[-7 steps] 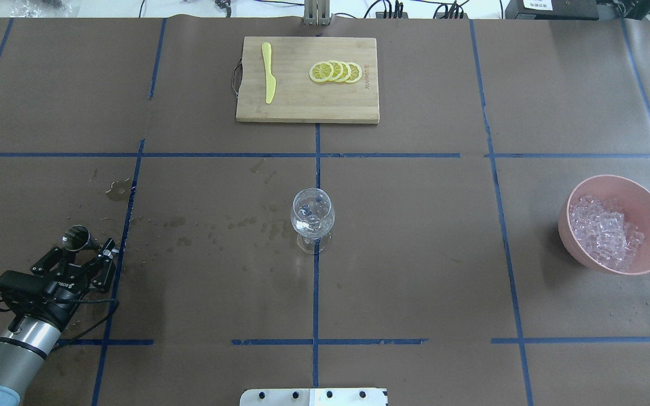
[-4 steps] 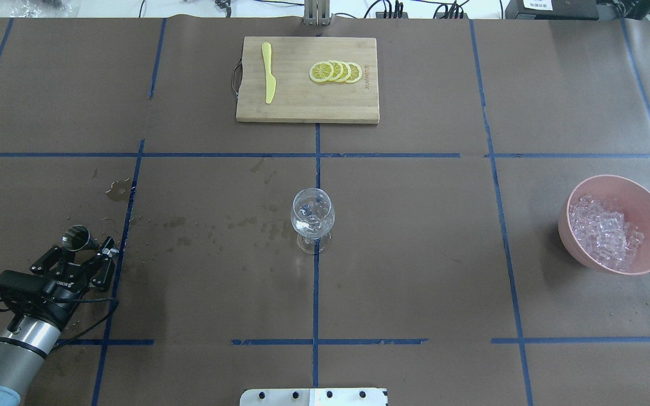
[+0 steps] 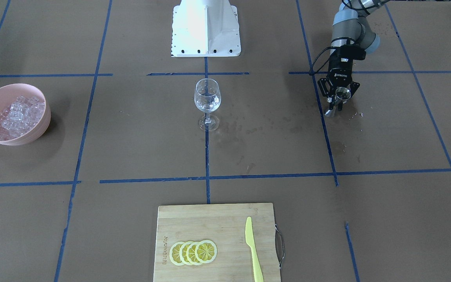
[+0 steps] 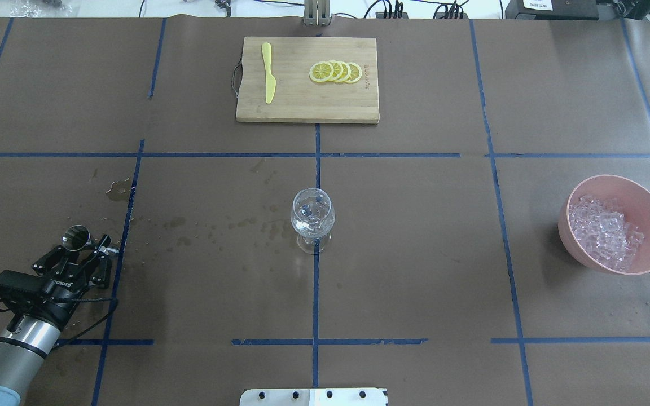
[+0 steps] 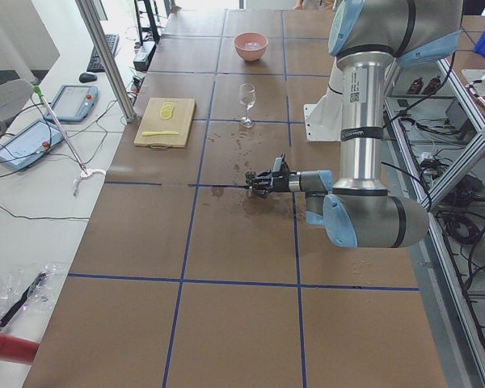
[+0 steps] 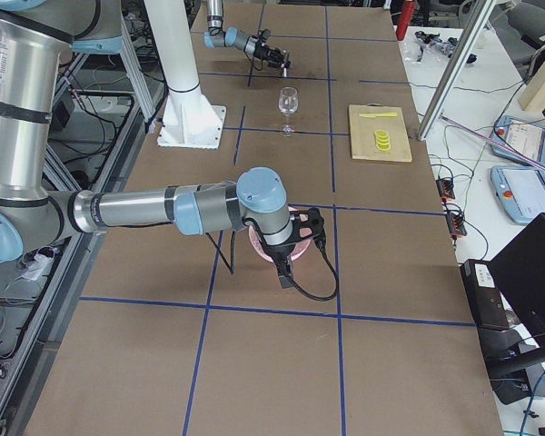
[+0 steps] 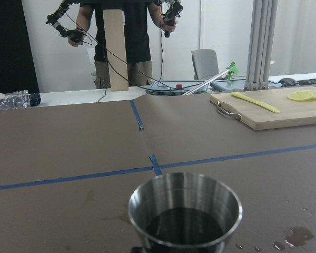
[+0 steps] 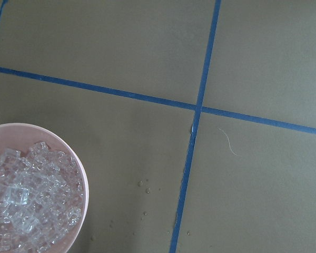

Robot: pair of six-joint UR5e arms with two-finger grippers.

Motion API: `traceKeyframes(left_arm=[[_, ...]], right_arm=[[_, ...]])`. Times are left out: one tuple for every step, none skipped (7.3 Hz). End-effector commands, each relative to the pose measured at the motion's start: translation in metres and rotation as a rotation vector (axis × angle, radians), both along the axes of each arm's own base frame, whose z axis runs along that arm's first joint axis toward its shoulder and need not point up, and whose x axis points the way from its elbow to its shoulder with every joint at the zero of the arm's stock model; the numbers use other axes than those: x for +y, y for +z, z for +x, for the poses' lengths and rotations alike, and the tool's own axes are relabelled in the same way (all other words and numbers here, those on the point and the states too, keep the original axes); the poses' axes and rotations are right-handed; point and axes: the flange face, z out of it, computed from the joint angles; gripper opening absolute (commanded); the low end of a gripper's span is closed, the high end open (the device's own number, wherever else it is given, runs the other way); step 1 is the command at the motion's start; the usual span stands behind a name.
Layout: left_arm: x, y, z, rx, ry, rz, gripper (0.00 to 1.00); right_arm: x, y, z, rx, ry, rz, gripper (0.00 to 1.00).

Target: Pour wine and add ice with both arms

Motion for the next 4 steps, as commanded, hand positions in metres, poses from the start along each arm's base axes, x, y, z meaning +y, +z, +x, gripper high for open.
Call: traceKeyframes(left_arm=[[0.0009, -0.0044, -0.0056, 0.062, 0.003, 0.006, 0.14], [0.0010, -0.0057, -0.0076, 0.083, 0.003, 0.008, 0.11], [0.0010, -0.0093, -0.0082, 0.077, 0.004, 0.015, 0.04], [0.0017, -0.0135, -0.0094, 0.067, 0.008, 0.028, 0.01]], right_arm=[[0.0000, -0.0001, 0.0000, 0.000, 0.000, -0.001, 1.00], [0.0000, -0.0001, 0.0000, 0.000, 0.001, -0.002, 1.00], [0.0000, -0.0003, 0.0000, 0.000, 0.001, -0.001, 1.00], [0.0000, -0.0003, 0.0000, -0.001, 0.004, -0.003, 1.00]])
